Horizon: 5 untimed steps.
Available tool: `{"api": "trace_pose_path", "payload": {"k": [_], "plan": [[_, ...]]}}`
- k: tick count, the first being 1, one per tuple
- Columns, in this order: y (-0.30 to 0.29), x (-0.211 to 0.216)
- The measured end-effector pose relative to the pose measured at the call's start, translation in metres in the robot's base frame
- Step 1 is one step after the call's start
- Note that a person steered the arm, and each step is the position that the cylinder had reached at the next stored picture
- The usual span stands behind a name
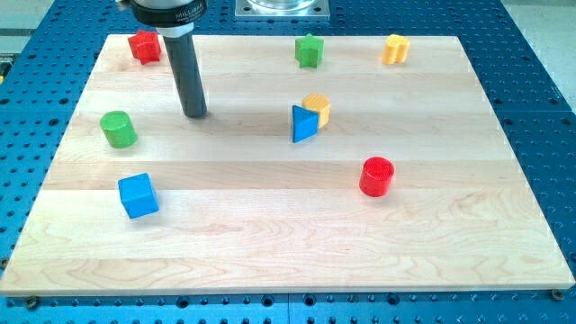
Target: Place the triangle and hexagon parallel to each other
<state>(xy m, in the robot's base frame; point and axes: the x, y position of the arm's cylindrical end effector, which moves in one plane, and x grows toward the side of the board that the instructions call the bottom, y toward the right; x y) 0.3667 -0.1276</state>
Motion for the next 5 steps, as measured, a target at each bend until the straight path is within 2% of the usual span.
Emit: {"api": "trace_pose_path", "payload": {"k": [5], "plan": [[0.0132,0.0043]]}}
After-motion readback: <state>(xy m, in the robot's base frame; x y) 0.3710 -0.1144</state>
